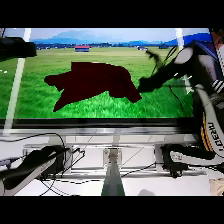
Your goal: Fold the clothes and pants, and hang the long-sleeved shirts on hangers.
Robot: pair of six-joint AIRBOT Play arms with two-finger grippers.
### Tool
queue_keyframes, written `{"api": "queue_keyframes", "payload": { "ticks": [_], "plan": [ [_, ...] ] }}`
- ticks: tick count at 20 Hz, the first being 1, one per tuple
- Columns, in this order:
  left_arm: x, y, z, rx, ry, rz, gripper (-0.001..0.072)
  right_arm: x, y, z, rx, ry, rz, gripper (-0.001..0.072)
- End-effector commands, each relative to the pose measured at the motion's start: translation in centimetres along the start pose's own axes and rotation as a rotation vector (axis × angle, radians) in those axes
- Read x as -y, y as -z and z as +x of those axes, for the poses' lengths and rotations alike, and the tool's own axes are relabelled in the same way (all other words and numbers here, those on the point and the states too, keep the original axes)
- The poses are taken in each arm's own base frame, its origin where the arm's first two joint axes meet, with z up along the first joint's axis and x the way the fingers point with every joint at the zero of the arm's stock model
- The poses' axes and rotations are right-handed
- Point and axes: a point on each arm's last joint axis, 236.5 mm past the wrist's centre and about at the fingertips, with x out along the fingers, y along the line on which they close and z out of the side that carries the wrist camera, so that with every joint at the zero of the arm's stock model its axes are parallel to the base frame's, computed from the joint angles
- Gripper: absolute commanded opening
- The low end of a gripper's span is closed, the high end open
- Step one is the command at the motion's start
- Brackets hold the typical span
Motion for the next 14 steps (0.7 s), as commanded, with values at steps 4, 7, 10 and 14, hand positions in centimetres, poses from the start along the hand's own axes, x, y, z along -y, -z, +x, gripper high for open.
{"api": "queue_keyframes", "payload": {
  "ticks": [4, 7, 10, 14],
  "plan": [
    [-1.3, -1.4, -4.5, 0.100, -0.044, 0.007, 0.0010, -2.1, -0.8, 7.8, 0.060, 0.178, -0.665, 0.0317],
    [-1.0, -1.2, -4.1, 0.089, -0.033, 0.002, 0.0010, -2.1, -3.4, 8.8, 0.090, 0.395, -1.071, 0.0437],
    [-0.6, -1.1, -3.7, 0.081, -0.016, -0.004, 0.0010, -3.2, -6.0, 9.7, 0.140, 0.514, -1.339, 0.0450],
    [-0.5, -1.0, -3.3, 0.071, -0.013, -0.004, 0.0010, -1.1, -8.2, 11.5, 0.164, 0.575, -1.366, 0.0449]
  ]
}}
